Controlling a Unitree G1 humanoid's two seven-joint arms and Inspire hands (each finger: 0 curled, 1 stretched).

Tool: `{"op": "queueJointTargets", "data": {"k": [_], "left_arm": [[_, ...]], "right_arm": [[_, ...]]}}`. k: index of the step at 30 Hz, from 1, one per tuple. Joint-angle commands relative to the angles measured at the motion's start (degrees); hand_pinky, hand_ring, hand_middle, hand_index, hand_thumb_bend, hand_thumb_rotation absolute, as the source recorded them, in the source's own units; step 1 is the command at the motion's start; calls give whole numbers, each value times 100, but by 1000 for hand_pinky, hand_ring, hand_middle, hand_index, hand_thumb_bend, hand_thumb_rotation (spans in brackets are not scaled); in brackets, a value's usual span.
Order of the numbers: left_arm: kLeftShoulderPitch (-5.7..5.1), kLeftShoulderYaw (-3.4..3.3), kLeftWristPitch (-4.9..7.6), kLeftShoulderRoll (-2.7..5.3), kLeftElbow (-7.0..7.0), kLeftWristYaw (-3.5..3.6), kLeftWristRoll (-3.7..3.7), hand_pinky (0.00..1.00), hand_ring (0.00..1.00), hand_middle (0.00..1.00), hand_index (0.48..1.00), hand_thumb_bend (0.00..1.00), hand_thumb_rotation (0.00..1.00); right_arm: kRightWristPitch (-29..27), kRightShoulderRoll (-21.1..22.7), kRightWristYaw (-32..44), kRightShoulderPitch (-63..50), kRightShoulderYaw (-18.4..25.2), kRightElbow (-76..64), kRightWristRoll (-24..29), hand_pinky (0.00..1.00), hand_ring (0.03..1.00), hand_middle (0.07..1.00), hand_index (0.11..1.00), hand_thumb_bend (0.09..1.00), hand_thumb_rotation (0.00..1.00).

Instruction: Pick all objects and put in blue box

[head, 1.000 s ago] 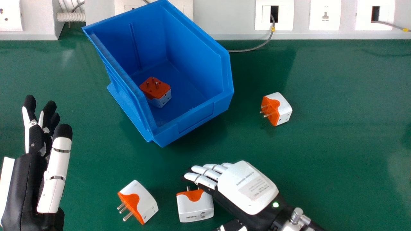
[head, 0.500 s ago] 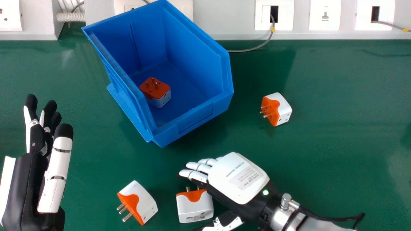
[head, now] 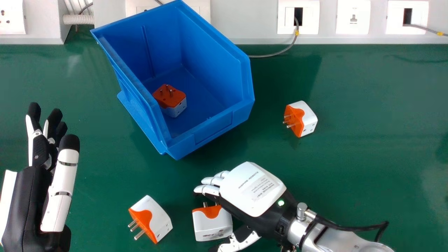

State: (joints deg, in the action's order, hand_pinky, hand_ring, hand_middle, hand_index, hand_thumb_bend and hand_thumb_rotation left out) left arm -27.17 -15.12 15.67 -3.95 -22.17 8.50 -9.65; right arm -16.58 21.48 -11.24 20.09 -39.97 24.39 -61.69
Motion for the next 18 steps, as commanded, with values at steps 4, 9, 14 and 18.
{"op": "queueJointTargets", "data": {"k": [4, 9, 14, 18], "left_arm": [[29, -75, 117, -50, -130, -12, -54, 1000, 1000, 1000, 986, 369, 812], [23, -78, 49, -46, -182, -35, -60, 1000, 1000, 1000, 983, 372, 809], [51, -97, 24, -72, -214, -10, -92, 1000, 1000, 1000, 983, 374, 808], [83, -114, -45, -73, -261, -12, -148, 1000, 1000, 1000, 986, 386, 814]], "right_arm": [[70, 15, -49, 80, -146, 202, -119, 692, 801, 839, 813, 501, 517], [-91, -72, -798, 204, -247, 698, -160, 665, 769, 798, 766, 574, 278], [-126, -210, -617, 284, -139, 940, 212, 614, 704, 732, 711, 563, 222], [-213, -265, -221, 418, -50, 1052, 623, 464, 560, 606, 634, 537, 172]]}}
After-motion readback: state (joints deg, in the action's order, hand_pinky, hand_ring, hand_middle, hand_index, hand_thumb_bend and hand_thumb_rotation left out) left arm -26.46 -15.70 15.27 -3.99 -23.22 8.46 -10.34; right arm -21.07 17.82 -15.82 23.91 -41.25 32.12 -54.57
